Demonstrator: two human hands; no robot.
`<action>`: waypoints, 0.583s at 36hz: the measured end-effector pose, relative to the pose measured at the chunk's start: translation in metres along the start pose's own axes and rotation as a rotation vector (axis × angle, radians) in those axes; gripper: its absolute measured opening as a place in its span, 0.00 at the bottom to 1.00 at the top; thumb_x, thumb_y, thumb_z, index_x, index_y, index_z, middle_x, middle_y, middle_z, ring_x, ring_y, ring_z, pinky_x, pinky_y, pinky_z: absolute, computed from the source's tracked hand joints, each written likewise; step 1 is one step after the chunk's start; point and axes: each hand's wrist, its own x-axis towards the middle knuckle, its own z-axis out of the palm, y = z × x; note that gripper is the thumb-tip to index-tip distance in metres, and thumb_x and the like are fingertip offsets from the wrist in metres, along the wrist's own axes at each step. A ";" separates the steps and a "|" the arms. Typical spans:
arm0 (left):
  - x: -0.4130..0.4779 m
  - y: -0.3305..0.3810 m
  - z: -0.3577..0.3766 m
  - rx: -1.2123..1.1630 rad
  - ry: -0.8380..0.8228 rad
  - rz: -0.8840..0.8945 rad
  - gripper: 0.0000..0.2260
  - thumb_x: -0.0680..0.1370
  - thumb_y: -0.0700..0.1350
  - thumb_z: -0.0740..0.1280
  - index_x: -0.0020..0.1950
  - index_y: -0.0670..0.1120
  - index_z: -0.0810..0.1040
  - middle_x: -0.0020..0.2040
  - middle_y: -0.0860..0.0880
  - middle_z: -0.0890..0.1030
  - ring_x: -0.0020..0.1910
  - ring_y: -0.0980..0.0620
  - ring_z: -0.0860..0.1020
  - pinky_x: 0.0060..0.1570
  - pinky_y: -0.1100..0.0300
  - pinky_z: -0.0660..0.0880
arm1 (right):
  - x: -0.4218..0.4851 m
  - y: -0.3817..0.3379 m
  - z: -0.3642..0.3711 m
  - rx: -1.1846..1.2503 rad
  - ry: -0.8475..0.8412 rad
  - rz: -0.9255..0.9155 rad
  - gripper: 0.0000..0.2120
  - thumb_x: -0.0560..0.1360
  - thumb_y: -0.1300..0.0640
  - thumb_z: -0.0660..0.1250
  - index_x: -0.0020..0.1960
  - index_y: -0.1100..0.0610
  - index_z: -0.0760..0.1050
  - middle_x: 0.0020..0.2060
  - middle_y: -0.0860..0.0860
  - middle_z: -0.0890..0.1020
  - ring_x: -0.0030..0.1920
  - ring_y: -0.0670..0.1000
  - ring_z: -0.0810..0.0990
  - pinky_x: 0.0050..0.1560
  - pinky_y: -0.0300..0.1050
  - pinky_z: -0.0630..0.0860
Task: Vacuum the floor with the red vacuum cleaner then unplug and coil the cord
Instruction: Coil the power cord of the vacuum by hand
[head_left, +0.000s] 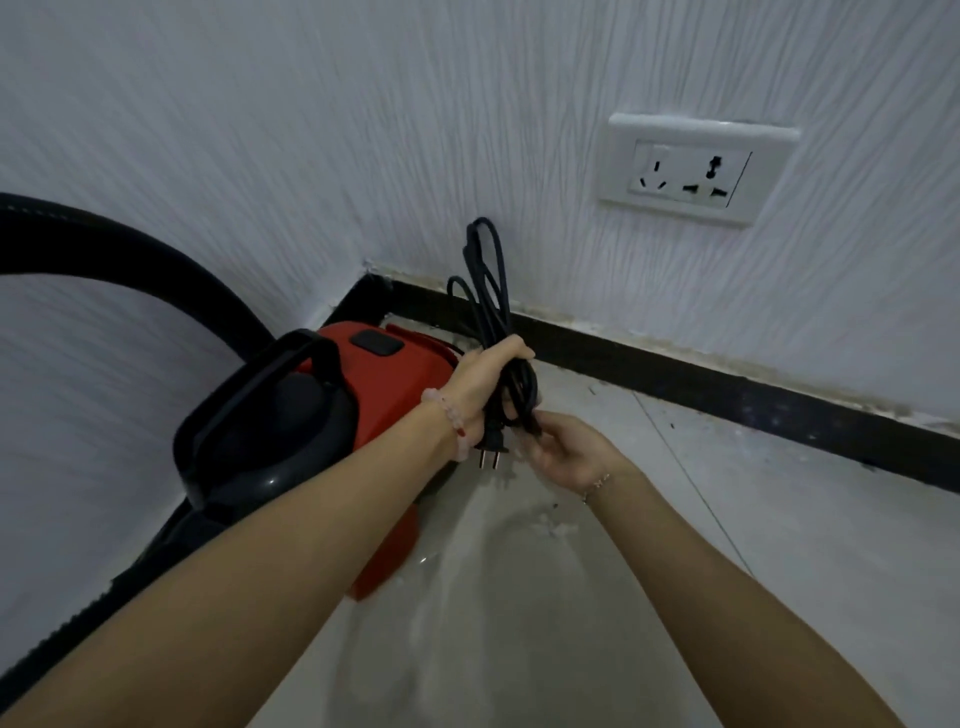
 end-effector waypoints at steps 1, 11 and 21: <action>0.001 -0.004 0.000 -0.013 0.008 -0.008 0.08 0.74 0.43 0.64 0.37 0.42 0.72 0.28 0.45 0.74 0.22 0.52 0.75 0.22 0.68 0.71 | -0.002 0.000 0.002 -0.006 0.011 -0.010 0.12 0.80 0.66 0.55 0.48 0.63 0.77 0.32 0.56 0.85 0.33 0.49 0.85 0.35 0.38 0.80; 0.027 -0.037 0.003 0.157 0.169 -0.120 0.30 0.70 0.53 0.67 0.69 0.41 0.67 0.63 0.41 0.76 0.60 0.44 0.76 0.59 0.53 0.75 | -0.021 -0.053 0.006 -0.420 -0.015 -0.220 0.18 0.82 0.58 0.54 0.70 0.59 0.67 0.56 0.51 0.82 0.57 0.50 0.79 0.55 0.50 0.76; 0.061 -0.044 0.002 -0.227 0.086 -0.148 0.17 0.70 0.49 0.68 0.55 0.43 0.80 0.58 0.42 0.80 0.58 0.44 0.78 0.62 0.51 0.72 | -0.018 -0.063 0.031 -1.083 0.022 -0.408 0.17 0.81 0.63 0.55 0.69 0.57 0.69 0.58 0.51 0.79 0.60 0.49 0.76 0.47 0.37 0.75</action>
